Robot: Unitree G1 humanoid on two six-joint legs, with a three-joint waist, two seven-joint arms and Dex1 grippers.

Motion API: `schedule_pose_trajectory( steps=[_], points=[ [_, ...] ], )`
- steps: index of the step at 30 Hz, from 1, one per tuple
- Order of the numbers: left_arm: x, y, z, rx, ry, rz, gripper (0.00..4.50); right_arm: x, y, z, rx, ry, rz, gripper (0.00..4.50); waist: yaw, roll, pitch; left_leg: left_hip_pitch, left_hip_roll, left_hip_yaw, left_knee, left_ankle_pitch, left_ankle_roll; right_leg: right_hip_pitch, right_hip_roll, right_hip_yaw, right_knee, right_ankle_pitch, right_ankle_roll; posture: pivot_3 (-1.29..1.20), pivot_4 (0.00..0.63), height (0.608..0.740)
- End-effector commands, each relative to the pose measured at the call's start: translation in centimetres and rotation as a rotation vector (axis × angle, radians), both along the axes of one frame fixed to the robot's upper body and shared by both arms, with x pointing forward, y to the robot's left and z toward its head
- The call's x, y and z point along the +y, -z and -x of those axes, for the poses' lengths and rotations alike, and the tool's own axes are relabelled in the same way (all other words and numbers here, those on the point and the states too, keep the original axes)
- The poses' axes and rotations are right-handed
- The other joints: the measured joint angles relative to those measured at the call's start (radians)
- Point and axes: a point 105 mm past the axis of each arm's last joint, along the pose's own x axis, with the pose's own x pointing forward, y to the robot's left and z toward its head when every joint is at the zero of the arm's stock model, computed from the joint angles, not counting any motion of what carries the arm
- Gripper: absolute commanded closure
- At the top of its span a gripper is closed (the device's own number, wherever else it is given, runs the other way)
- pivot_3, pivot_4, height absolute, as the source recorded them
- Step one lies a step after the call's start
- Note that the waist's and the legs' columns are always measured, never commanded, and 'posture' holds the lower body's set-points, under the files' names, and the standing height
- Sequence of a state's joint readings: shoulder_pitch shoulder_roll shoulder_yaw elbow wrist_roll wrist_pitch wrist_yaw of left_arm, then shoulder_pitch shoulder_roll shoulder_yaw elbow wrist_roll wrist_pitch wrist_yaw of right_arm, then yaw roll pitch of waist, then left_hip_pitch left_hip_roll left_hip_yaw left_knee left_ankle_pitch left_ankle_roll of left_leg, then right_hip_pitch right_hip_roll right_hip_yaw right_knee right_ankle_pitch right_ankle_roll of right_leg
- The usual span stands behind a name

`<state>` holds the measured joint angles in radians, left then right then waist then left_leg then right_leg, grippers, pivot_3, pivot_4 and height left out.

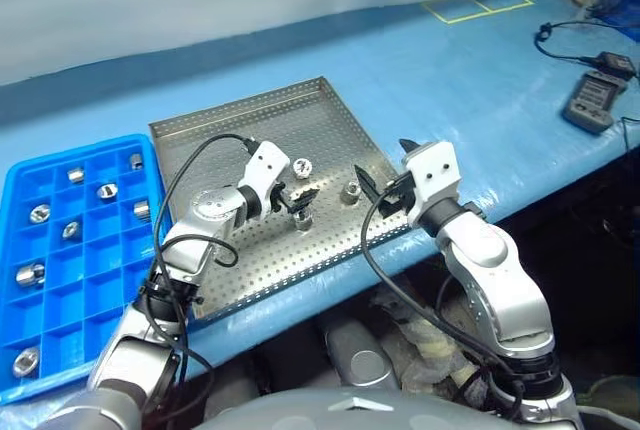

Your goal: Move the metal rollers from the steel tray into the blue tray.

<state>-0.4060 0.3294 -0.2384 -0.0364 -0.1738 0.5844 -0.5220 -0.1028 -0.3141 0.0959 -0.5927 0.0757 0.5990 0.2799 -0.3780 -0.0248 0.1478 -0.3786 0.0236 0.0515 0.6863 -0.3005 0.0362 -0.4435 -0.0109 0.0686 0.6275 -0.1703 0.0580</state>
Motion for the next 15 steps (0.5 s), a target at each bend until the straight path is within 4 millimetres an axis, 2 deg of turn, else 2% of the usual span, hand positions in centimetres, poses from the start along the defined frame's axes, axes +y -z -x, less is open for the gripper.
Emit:
schedule_pose_trajectory(
  steps=[1, 5, 9, 15],
  points=[
    [0.4, -0.9, -0.5, -0.046, -0.03, 0.006, 0.22, -0.2, -1.5, 0.2, -0.059, 0.012, -0.009, 0.0, -0.015, 0.0, 0.0, 0.0, 0.0, 0.0, 0.0, 0.0, 0.0, 0.0, 0.0, 0.0, 0.0, 0.0, 0.0, -0.44, 0.15, 0.74],
    [2.1, -0.6, -0.7, -0.048, -0.102, -0.003, 0.22, 0.0, -1.5, 0.1, -0.055, -0.003, -0.007, 0.0, -0.033, 0.0, 0.0, 0.0, 0.0, 0.0, 0.0, 0.0, 0.0, 0.0, 0.0, 0.001, 0.0, 0.0, 0.001, -0.42, 0.15, 0.74],
    [3.4, -0.7, -0.9, -0.062, -0.167, 0.005, 0.22, 0.4, -1.5, -0.1, -0.051, -0.026, -0.006, 0.0, -0.028, 0.0, 0.0, 0.001, 0.0, 0.0, 0.0, 0.0, 0.0, 0.0, 0.0, 0.001, 0.001, 0.0, 0.001, -0.39, 0.15, 0.74],
    [3.6, -0.6, -0.5, -0.059, -0.185, 0.014, 0.22, 0.9, -1.6, -0.4, -0.052, -0.055, -0.006, 0.0, -0.013, 0.0, 0.0, 0.0, 0.0, 0.0, -0.001, 0.0, 0.0, 0.0, -0.001, 0.0, 0.0, 0.001, 0.001, -0.36, 0.15, 0.74]
  ],
)
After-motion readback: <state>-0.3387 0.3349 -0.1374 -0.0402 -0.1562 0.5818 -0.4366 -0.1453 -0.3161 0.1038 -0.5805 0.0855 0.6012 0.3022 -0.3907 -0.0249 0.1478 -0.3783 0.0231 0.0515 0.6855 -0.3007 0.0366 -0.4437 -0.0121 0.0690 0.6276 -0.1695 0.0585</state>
